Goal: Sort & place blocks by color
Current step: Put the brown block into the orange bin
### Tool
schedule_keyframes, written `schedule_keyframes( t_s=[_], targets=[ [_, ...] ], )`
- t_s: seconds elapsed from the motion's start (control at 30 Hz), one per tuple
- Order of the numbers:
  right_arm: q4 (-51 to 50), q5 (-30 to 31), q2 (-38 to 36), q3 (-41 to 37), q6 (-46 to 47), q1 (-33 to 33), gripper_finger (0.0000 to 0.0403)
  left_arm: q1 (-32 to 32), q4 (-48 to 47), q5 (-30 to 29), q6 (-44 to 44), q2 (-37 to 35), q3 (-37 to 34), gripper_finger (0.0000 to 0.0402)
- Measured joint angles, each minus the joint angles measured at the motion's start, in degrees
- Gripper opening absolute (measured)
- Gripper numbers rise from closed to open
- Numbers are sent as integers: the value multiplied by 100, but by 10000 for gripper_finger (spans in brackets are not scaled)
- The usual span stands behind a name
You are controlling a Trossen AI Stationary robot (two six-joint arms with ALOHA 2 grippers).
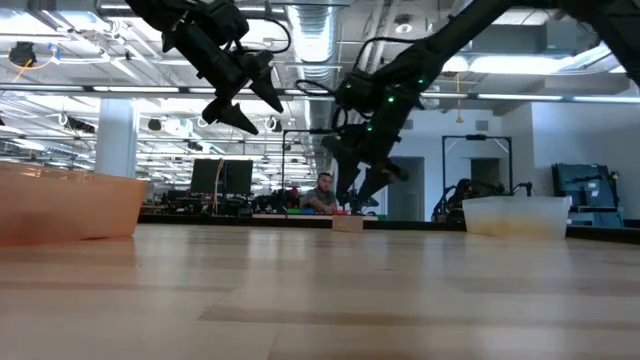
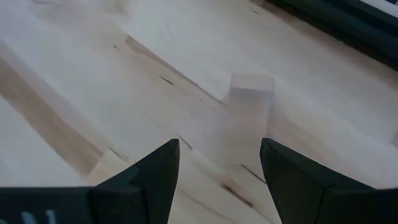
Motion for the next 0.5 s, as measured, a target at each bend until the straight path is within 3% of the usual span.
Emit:
schedule_keyframes(
  t_s=[0.27,0.5],
  targets=[
    [-1059,174,765,876,-384,0,244,-27,-128,-5,-87,2,0,380],
    [-1142,151,1014,893,-530,0,244,-28,-148,-27,-116,4,0,380]
  ],
)
